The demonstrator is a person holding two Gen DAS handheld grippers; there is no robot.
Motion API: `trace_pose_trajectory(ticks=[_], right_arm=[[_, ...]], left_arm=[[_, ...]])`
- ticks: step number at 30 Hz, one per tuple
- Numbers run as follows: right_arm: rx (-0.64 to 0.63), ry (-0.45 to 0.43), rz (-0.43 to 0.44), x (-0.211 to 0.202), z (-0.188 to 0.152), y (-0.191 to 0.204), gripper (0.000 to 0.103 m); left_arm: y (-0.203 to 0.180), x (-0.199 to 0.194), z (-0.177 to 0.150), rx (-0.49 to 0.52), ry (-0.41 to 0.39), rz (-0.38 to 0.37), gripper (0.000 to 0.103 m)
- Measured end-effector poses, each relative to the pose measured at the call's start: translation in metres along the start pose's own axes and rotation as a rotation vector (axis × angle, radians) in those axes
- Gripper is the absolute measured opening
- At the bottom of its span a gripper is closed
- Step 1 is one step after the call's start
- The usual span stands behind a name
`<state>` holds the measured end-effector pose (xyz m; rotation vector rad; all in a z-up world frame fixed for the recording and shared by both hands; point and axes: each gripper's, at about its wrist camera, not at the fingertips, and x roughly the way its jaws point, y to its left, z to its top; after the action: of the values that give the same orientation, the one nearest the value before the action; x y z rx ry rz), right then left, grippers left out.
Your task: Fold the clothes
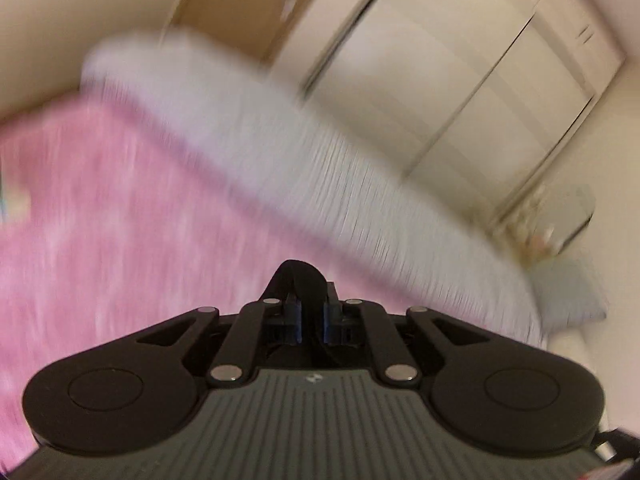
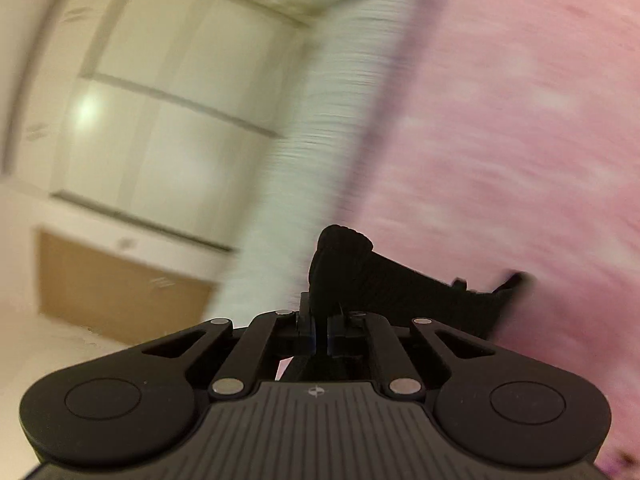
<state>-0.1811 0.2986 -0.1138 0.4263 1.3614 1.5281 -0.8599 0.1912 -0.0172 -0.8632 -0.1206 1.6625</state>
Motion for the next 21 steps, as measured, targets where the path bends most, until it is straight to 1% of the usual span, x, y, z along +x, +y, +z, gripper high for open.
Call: trace_pose_trajectory(ticks=[2,3,5,6,8,10,11,13,16,17,18,19,20,21], right_arm=[[-0.061,-0.043,0.124,0.003,0.013,0.051,0.007],[-0.088,-0.061,0.167,0.0,0.02,0.071,0.007],[-0.127,-0.094,0.259,-0.013,0.033,0.108,0.007],[-0.151,-0.108,0.295,-0.023,0.038,0.121,0.007],[-0.214,-0.133,0.313,-0.045,0.045,0.136,0.007],[-0.24,-0.133,0.284,-0.069,0.045,0.128,0.007],[-0.237,-0.134,0.243,-0.084,0.043,0.111,0.007],[-0.208,-0.116,0.129,-0.106,0.037,0.066,0.007],[-0.089,-0.071,-0.176,-0.134,0.022,-0.039,0.007],[-0.055,-0.063,-0.277,-0.141,0.015,-0.078,0.007],[-0.019,-0.054,-0.389,-0.147,0.008,-0.116,0.007],[0.018,-0.044,-0.501,-0.152,0.001,-0.154,0.007],[0.07,-0.02,-0.615,-0.157,-0.007,-0.194,0.007],[0.124,-0.003,-0.719,-0.161,-0.013,-0.225,0.009]], left_arm=[[-0.018,-0.036,0.026,0.011,-0.11,-0.03,0.006],[-0.026,-0.053,0.036,0.018,-0.156,-0.043,0.007],[-0.04,-0.08,0.041,0.048,-0.196,-0.057,0.007],[-0.044,-0.091,0.037,0.061,-0.199,-0.058,0.007],[-0.046,-0.112,0.01,0.068,-0.184,-0.056,0.007],[-0.041,-0.123,-0.034,0.05,-0.132,-0.039,0.008],[-0.037,-0.127,-0.058,0.038,-0.1,-0.027,0.008],[-0.02,-0.122,-0.121,-0.008,-0.003,0.02,0.008],[0.029,-0.104,-0.233,-0.134,0.187,0.137,0.008],[0.05,-0.098,-0.271,-0.19,0.259,0.205,0.006],[0.07,-0.094,-0.307,-0.252,0.329,0.271,0.006],[0.087,-0.095,-0.337,-0.316,0.383,0.326,0.006],[0.097,-0.099,-0.355,-0.351,0.405,0.37,0.006],[0.104,-0.104,-0.366,-0.376,0.407,0.392,0.006]])
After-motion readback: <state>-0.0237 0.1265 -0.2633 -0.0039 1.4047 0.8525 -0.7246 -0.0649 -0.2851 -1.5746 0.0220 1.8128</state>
